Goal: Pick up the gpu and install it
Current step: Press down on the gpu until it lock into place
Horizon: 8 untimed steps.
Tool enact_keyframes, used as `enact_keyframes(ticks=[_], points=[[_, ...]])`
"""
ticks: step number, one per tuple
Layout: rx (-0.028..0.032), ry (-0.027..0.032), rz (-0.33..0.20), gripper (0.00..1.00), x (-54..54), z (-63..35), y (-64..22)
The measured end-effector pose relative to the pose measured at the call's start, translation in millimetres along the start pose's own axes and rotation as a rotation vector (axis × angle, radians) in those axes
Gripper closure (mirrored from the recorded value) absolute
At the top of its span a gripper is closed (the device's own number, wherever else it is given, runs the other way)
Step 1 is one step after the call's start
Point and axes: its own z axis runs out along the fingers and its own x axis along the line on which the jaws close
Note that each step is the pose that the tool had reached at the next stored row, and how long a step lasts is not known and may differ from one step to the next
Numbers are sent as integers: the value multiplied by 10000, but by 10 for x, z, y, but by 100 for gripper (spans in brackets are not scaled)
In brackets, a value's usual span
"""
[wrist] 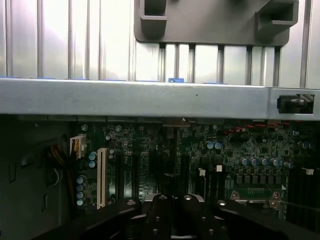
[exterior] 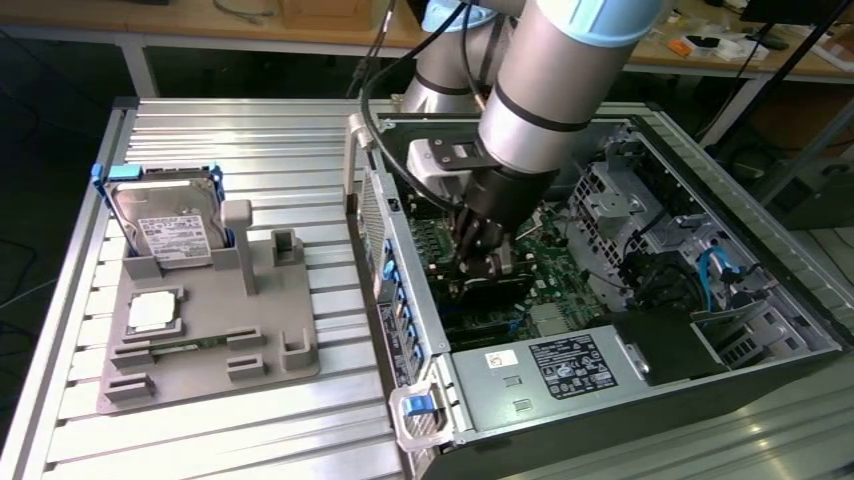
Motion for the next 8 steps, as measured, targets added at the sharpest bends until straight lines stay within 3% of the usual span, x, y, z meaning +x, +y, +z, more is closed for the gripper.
enact_keyframes(ticks=[4, 5, 8], points=[[-662, -21, 23, 89, 3, -5, -97], [-876, -28, 30, 89, 4, -6, -128], [-1381, -45, 49, 89, 6, -9, -188]])
